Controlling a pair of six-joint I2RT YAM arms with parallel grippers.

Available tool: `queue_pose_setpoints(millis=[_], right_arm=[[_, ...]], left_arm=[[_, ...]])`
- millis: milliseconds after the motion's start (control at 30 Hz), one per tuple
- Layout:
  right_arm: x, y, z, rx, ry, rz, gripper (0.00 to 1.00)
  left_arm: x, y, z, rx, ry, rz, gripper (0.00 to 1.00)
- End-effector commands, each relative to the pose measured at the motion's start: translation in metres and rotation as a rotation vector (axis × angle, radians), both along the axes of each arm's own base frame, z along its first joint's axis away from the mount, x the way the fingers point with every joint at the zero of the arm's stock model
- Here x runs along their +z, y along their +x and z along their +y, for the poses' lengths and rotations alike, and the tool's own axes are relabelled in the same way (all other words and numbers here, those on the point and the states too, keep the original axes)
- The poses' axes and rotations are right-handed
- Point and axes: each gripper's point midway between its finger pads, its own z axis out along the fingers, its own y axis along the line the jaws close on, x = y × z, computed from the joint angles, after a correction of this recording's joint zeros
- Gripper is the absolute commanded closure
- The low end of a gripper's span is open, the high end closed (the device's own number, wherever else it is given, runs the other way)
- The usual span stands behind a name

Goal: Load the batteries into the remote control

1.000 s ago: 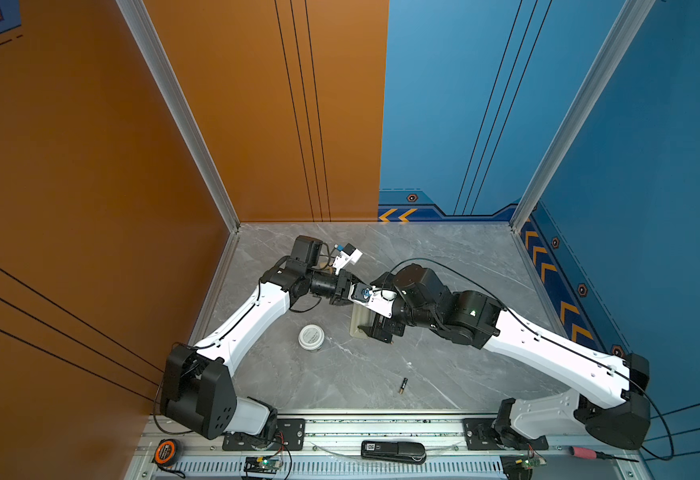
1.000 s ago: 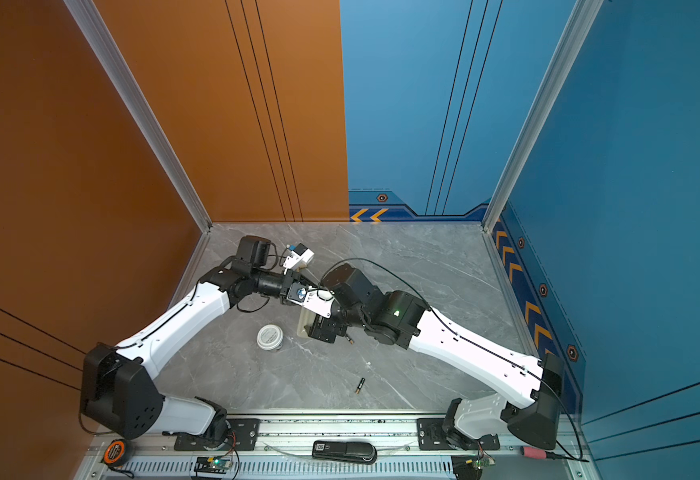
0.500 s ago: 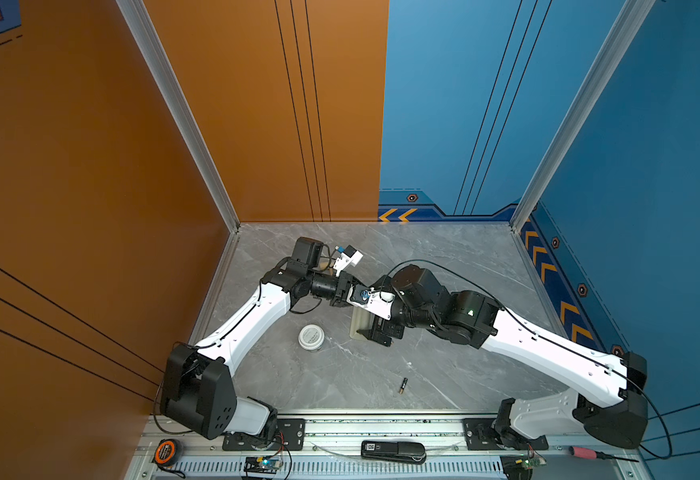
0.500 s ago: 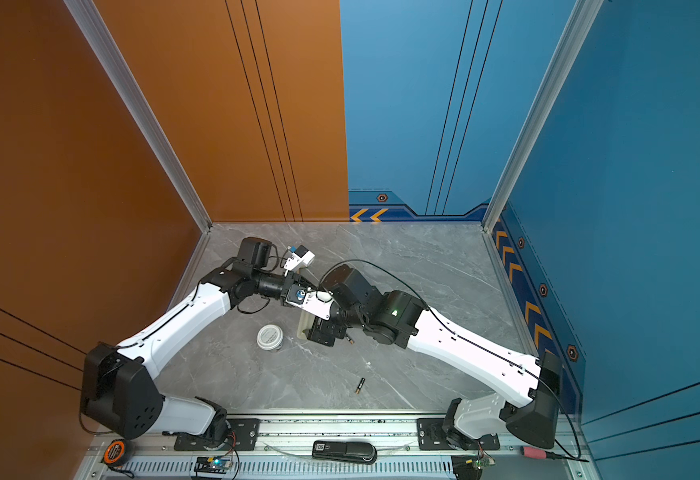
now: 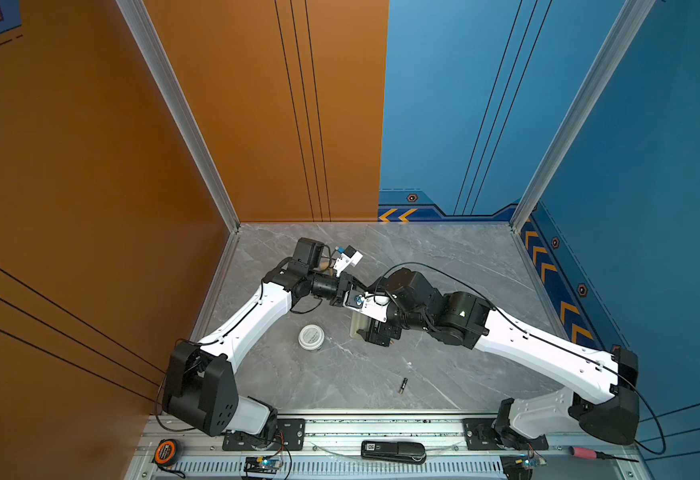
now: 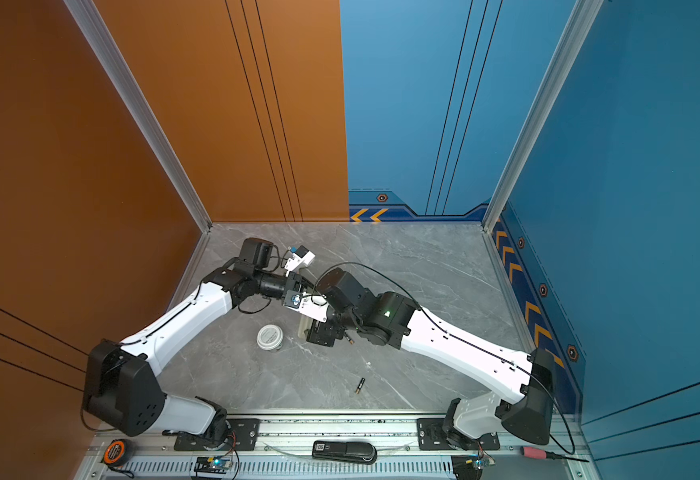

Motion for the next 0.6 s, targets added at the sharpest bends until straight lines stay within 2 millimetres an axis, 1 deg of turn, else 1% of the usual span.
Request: queue_pose_setpoints(millis=[0,300,400,567], right_arm=[[-0.016,0.019,-0.004,-0.062,-0.080,-0.069,0.00],[0.007,0.041,-0.008,-0.150,-0.058,-0.224,0.00],[0.016,0.043,-0.007,-0.165,-0.038,-0.255,0.00],[0.019,0.046,-0.009,-0.178,-0.044,-0.292,0.00]], left_arm=[[0.016,-0.014,-0.005,-0.065,-0.062,0.020,1.00],[0.012,-0.013,-0.005,-0.064,-0.056,0.029,1.00],[0.010,-0.012,-0.005,-0.057,-0.050,0.030,1.00],[0.009,-0.011,-0.003,-0.047,-0.040,0.034,1.00]])
